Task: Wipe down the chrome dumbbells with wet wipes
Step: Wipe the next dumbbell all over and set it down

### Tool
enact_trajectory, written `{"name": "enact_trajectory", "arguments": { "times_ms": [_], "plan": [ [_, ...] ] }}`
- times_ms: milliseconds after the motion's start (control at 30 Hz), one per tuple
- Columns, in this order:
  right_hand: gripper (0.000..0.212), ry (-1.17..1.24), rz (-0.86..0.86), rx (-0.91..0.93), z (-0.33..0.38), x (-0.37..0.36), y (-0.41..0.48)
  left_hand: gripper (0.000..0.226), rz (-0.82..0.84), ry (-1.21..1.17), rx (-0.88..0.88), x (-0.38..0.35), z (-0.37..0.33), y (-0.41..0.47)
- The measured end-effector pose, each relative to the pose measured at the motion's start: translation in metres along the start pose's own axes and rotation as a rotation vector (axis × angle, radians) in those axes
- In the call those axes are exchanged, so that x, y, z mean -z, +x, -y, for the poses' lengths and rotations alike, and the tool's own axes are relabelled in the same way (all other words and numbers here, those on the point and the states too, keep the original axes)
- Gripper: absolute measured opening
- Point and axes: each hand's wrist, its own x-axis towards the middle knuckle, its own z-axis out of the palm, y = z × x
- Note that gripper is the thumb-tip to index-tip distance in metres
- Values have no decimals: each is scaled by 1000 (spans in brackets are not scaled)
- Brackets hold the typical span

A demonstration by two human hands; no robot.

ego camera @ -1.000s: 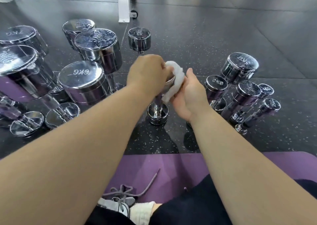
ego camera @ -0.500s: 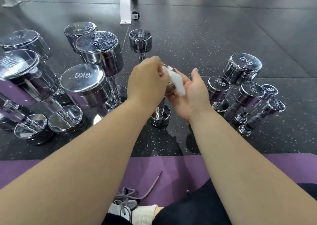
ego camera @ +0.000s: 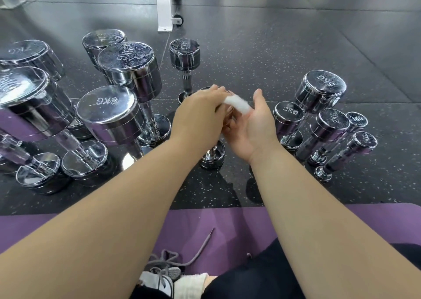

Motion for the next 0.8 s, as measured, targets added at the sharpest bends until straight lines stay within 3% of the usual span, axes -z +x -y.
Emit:
{"name": "enact_trajectory", "arguments": {
  "times_ms": [100,200,333,400,467,533,600,700,800],
  "plan": [
    [70,-5,-32,20,0,-3,-3,49,35,-117,47,2,-4,5],
    [68,-7,-63,45,0,-4,-3,39,23,-20,154,1,5,14],
    [69,-3,-56,4,0,-2,-1,48,-18,303,-165,-23,4,-6],
    [70,-5,-66,24,-1,0,-1,43,110,342,-16,-17,-1,13],
    [71,5,-77,43,-2,-1,-1,39,169,250,225,-6,-4,32],
    [72,17,-65,45,-1,-2,-2,35,165,7,324,-3,0,33],
    [72,23,-62,42,-1,-5,-2,34,10,-394,414,-8,11,16],
    [68,39,-58,67,-2,-9,1,48,-153,-1072,782,-19,1,-6],
    [59,22,-24,59,-3,-10,1,49,-262,-1105,938,-33,-21,-13]
  ]
}}
